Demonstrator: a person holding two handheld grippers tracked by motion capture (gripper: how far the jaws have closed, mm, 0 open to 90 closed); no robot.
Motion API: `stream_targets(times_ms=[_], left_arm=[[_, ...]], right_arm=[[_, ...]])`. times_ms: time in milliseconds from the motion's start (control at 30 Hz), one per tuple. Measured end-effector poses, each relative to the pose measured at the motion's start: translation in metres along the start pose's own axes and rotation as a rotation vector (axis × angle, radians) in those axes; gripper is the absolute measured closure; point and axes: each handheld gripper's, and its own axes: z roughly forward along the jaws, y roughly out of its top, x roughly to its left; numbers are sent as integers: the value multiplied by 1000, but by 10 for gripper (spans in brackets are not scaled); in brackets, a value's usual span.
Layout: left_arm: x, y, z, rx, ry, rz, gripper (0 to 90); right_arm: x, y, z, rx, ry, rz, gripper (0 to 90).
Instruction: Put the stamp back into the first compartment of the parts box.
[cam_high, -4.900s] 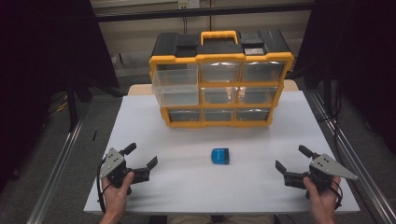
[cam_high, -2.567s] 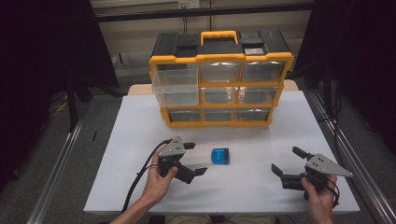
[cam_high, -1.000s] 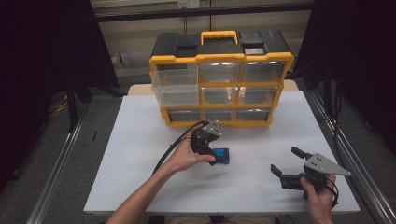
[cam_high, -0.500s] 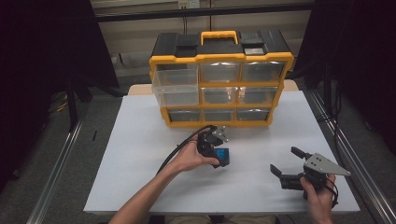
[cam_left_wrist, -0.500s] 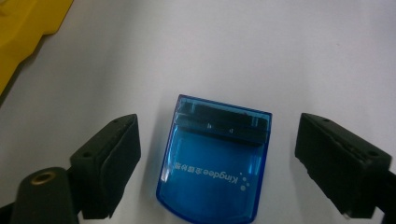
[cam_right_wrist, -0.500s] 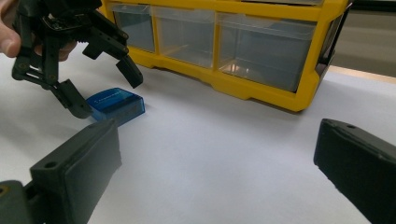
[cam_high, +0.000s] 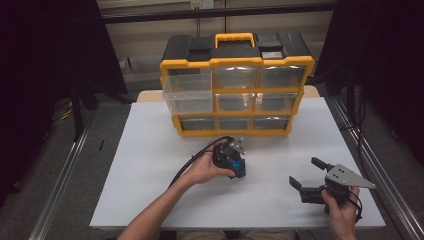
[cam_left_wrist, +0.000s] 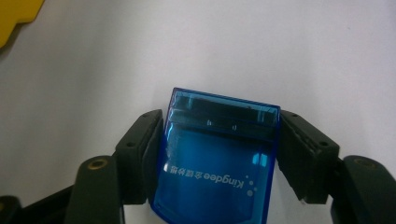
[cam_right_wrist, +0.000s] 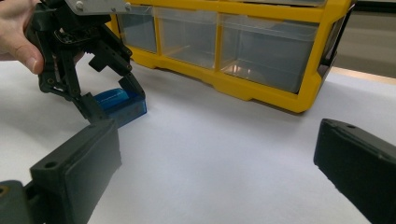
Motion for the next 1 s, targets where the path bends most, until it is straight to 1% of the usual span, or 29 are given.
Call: stream_targets(times_ms=[67,100,133,167,233,267,300,333,367,400,433,467,500,533,567,600,633,667,700,733,767,800,833,867,900,933,967,1000], left_arm=[[0,0,0,-5,1,4,368],[-1,-1,1,-16,11,-2,406],[0,-1,-1,-9,2,-12,408],[0,-1,-1,-6,0,-9,408],[0,-1,-1,-6,6,-13,410],[-1,-1,0,-16,10,-28,410],[0,0,-3,18,-13,-25,411],[0,0,-3,20,-23,-27,411],[-2,-1,0,-19,13,-34,411],[0,-2,0,-31,12,-38,412],[0,-2,0,-31,12,-38,411],[3,-1,-5,5,-37,-40,411],[0,-3,-2,-47,17,-51,412],[0,-3,-2,-47,17,-51,412],[0,-3,-4,-68,28,-67,411],[0,-3,-4,-68,28,-67,411],[1,-3,-8,-53,30,-68,411],[0,-5,-9,-110,41,-94,411],[0,-5,-9,-110,41,-94,411],[1,-7,-12,-109,44,-80,411],[1,-7,-12,-109,44,-80,411],[1,-9,-13,-124,28,-84,411],[-1,-9,-14,-122,42,-92,411],[-2,-11,-17,-145,48,-87,411],[-3,-11,-19,-162,52,-105,411],[-2,-11,-22,-153,44,-102,411],[-2,-11,-22,-153,44,-102,411],[-1,-12,-25,-158,60,-80,411]], right_arm=[[0,0,0,0,0,0,3],[0,0,0,0,0,-2,3],[0,0,0,0,0,-3,3],[0,0,0,0,0,-3,3],[0,0,0,0,1,0,3],[0,0,0,0,-1,0,3],[0,0,1,0,-3,-4,3],[0,0,1,0,-3,-4,3],[0,0,1,0,-3,-3,3],[0,0,1,0,-1,-3,3],[0,0,1,0,-1,-3,3],[0,0,1,-3,-2,0,3],[-1,0,0,-1,-2,-1,3],[-1,0,1,-1,-3,-1,3],[-1,0,0,-1,-2,0,3],[-1,0,0,-2,-3,-1,3],[-1,0,0,-1,-1,-1,3],[-1,0,0,-1,-1,0,3],[-1,0,0,-1,-1,0,3],[0,0,0,-1,0,0,3],[0,0,0,-2,0,1,3],[0,0,0,-1,2,1,3],[0,0,0,-1,2,1,3],[0,0,0,-2,1,1,3],[0,0,0,-2,1,0,3],[-1,0,0,-2,1,0,3],[-1,0,0,-2,1,0,3],[-1,0,0,-2,0,0,3]])
